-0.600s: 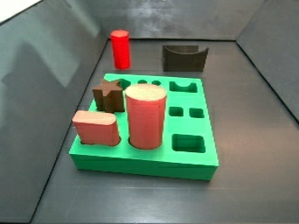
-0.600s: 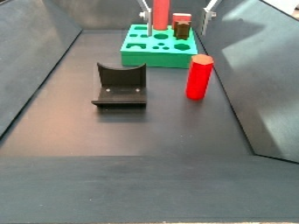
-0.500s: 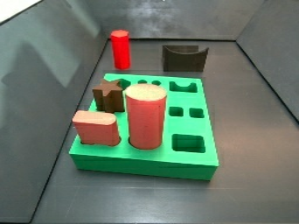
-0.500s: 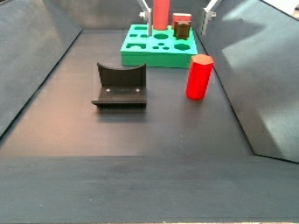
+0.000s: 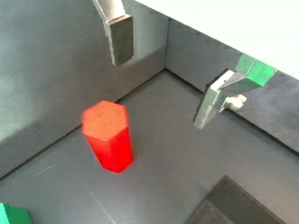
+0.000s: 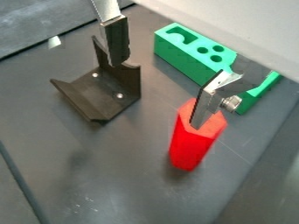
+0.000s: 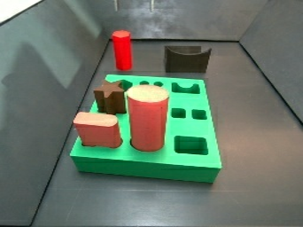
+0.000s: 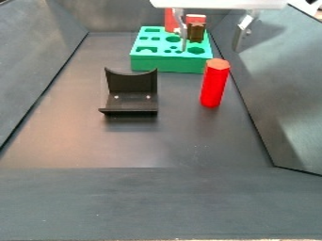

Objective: Pick up the hexagon object. Move up. Move to above the board. Insert the hexagon object.
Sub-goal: Pick up the hexagon object.

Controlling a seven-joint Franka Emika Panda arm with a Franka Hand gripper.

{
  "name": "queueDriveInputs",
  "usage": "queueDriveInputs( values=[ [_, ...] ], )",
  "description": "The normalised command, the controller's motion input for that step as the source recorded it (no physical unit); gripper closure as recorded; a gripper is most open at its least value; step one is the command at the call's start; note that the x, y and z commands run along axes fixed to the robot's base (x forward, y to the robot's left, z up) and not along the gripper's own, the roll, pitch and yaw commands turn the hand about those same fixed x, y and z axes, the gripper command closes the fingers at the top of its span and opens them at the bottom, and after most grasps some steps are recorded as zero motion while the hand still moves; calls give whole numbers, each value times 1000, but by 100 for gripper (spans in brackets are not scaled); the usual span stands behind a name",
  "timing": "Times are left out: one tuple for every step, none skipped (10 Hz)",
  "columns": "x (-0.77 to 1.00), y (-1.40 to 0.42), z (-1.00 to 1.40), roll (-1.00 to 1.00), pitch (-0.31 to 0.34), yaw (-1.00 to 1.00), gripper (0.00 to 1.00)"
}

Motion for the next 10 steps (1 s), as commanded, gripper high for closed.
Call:
queueDriveInputs(
  values=[
    [-263, -123, -200, -60, -271, 0, 0],
    [-171, -126, -149, -87, -307, 0, 0],
    [-111, -137, -149, -99, -334, 0, 0],
    [-134, -140, -140, -96, -344, 0, 0],
    [-123, -180, -163, -69, -323, 23, 0],
    [-149, -171, -177, -74, -340, 29, 0],
    [-106, -97, -200, -79, -337, 91, 0],
    [-69, -89, -217, -67, -303, 86, 0],
    [-111, -103, -271, -39, -290, 66, 0],
    [-97, -103, -291, -37, -284, 77, 0]
  ],
)
